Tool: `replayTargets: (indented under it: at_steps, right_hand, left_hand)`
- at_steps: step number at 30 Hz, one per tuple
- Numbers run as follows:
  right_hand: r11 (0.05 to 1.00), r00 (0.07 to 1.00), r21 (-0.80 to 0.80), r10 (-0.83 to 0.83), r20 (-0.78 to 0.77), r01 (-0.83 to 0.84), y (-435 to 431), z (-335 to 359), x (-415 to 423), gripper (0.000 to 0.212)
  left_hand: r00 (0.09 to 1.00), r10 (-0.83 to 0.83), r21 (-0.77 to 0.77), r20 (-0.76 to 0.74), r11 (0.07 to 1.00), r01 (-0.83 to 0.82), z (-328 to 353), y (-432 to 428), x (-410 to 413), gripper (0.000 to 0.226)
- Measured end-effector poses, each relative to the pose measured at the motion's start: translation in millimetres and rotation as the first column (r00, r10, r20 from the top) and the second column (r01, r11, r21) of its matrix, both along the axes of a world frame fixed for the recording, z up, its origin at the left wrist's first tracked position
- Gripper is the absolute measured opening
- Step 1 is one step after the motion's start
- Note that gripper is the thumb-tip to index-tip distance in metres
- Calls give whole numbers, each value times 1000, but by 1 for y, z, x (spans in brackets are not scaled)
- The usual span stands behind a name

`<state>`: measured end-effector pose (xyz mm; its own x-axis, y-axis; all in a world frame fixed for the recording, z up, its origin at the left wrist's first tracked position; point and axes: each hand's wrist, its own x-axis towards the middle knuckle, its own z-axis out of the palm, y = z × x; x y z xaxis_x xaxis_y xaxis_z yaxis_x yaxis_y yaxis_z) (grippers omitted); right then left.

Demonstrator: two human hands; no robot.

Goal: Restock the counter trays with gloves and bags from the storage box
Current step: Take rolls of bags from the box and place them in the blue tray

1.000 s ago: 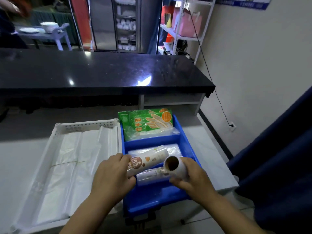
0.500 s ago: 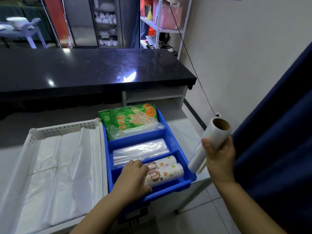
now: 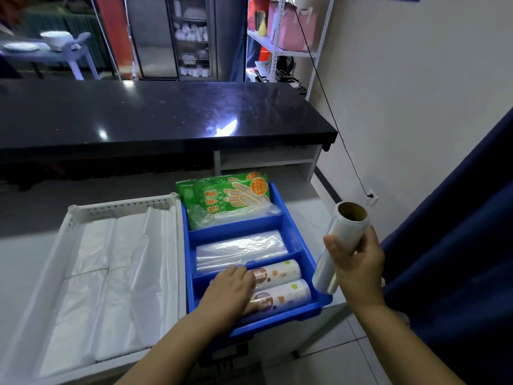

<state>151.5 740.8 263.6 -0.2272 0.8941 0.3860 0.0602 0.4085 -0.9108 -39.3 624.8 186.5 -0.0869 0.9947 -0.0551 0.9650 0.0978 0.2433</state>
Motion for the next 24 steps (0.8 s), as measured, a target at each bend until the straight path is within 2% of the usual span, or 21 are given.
replayTargets:
  at_steps: [4,6,7,10,12,14,17,21,24]
  right_hand:
    - [993,989,32,108,100,-112,1,5,-11,34]
    - [976,954,89,172,245,-199,0,10,-20,39]
    - [955,915,165,175,363,-248,-1,12,-26,45]
    - [785,675,381,63,735,-488,-9,7,-50,53]
    - [674,507,378,-5,862,-635,-16,-2,-67,52]
    - [590,358,320,-55,932,-742,-22,-14,-79,51]
    - [567,228,194,-10,973,-800,-24,-30,-93,55]
    - [547,156,115,29,987,-829,-27,-42,-104,58]
    - [521,137,82,67,988,-849,-27,-46,-104,60]
  left_hand:
    - [999,26,45,47,999,-28,11,-6,-5,42]
    - [995,90,142,52,985,-97,26,-13,-19,35]
    - [990,133,200,54,970,-142,36,-17,-27,30]
    - [958,257,303,125,910,-284,65,-31,-51,12]
    - [932,307,324,191,877,-355,76,-40,-59,5]
    - [923,328,331,203,864,-380,80,-47,-61,6]
    - [919,339,317,201,865,-388,76,-58,-62,8]
    - [906,362,283,220,865,-414,68,-68,-63,10]
    - [898,383,277,219,858,-433,66,-70,-63,11]
